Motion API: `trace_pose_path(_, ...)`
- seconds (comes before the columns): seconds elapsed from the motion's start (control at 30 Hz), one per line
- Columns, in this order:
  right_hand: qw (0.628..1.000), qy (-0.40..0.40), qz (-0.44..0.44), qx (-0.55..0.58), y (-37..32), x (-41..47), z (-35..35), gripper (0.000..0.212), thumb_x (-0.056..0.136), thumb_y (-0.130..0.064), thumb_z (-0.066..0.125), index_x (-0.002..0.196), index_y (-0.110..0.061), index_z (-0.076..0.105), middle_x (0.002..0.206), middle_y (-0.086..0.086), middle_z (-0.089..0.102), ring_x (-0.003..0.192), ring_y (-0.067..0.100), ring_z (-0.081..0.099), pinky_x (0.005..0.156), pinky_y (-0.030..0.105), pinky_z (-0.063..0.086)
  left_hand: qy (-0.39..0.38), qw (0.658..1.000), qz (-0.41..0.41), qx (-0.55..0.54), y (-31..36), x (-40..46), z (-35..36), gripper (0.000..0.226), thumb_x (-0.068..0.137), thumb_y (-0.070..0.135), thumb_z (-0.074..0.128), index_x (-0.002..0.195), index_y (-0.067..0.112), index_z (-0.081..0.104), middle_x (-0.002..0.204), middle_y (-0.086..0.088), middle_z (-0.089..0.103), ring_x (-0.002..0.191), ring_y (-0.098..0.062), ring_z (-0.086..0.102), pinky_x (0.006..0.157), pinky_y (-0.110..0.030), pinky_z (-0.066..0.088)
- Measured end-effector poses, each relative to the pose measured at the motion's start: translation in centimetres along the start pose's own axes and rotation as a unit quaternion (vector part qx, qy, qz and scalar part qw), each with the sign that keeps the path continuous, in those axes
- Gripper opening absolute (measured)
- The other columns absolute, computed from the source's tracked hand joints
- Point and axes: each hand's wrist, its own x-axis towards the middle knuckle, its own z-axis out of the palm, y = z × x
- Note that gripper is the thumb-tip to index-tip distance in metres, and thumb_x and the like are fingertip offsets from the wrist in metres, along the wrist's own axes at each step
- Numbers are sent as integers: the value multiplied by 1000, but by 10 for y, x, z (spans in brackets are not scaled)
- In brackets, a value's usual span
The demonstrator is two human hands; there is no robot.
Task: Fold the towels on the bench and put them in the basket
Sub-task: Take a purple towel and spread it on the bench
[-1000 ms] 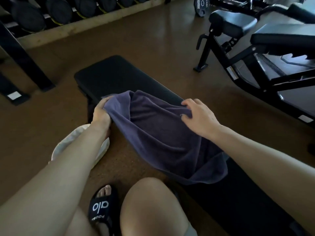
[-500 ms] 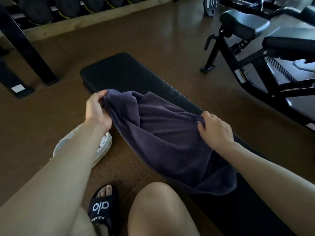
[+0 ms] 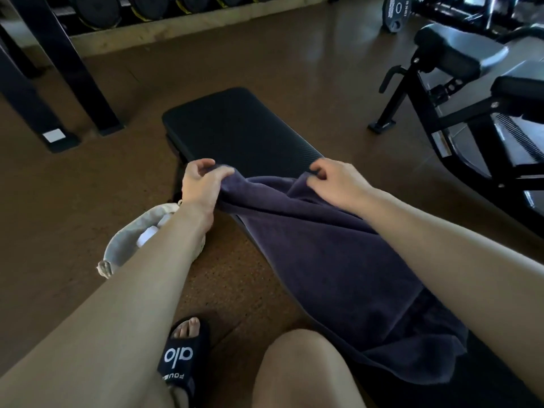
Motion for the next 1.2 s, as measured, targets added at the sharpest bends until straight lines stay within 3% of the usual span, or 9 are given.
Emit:
trace_pose_path(0.13,994,-8,-10,-108,-26,37,23,53,99,-57,51,137,-19,55,128,6,61,115,29,59,93,44,52,-29,987,2,160,-5,11,-2,74,70,45,85,132,17,55,121,-2,62,107,-19,60,85,-35,54)
trace_pose_path(0.23,989,-67,26,-127,-31,54,22,46,93,-52,62,120,-17,51,113,3,61,101,27,61,77,39,50,-48,971,32,234,-8,16,-2,48,81,40,77,119,15,63,113,-3,66,101,-20,63,79,-34,53)
trace_pose_path(0.37,978,-153,50,-136,-33,69,9,25,85,-38,66,90,-14,63,94,6,68,82,24,65,63,32,47,-46,973,83,208,-8,19,-3,13,92,30,64,100,20,62,98,2,65,94,-18,62,80,-36,52)
trace_pose_path(0.57,963,-246,22,-110,-22,72,-5,11,86,-13,69,94,-11,76,97,8,73,84,23,69,59,26,56,-20,976,165,137,-2,16,-1,16,97,24,61,92,11,55,92,-3,64,82,-13,60,76,-28,50)
trace_pose_path(0.7,966,-171,-48,-189,-17,85,-10,13,92,-15,63,88,-27,62,101,0,65,86,19,61,63,29,45,-16,979,164,122,-2,16,-1,23,98,28,62,93,7,54,89,-2,64,83,-14,60,82,-36,53)
trace_pose_path(0.83,975,115,-134,-136,-26,100,-15,8,99,-16,52,100,-20,58,99,4,62,94,31,59,74,36,42,5,990,110,92,2,20,2,24,100,37,59,103,13,61,98,-3,67,92,-19,64,87,-42,57)
trace_pose_path(0.93,948,264,-125,-123,-40,108,-7,30,103,-29,54,132,-19,53,130,10,54,123,32,52,99,45,44,23,997,49,48,2,21,8,16,101,38,56,107,23,58,102,4,65,98,-15,64,88,-39,56)
trace_pose_path(1.07,986,145,37,-78,-17,116,4,63,96,-42,63,148,-15,40,144,14,48,132,35,48,106,47,45,36,998,1,44,1,24,8,30,102,37,55,130,27,48,103,11,56,99,-12,58,78,-30,49)
trace_pose_path(1.2,994,46,86,-41,21,115,6,45,91,-45,68,124,-15,61,129,11,60,104,27,60,74,35,49,59,994,-27,85,-6,30,5,50,98,35,60,142,20,41,122,-1,55,108,-21,57,88,-38,53)
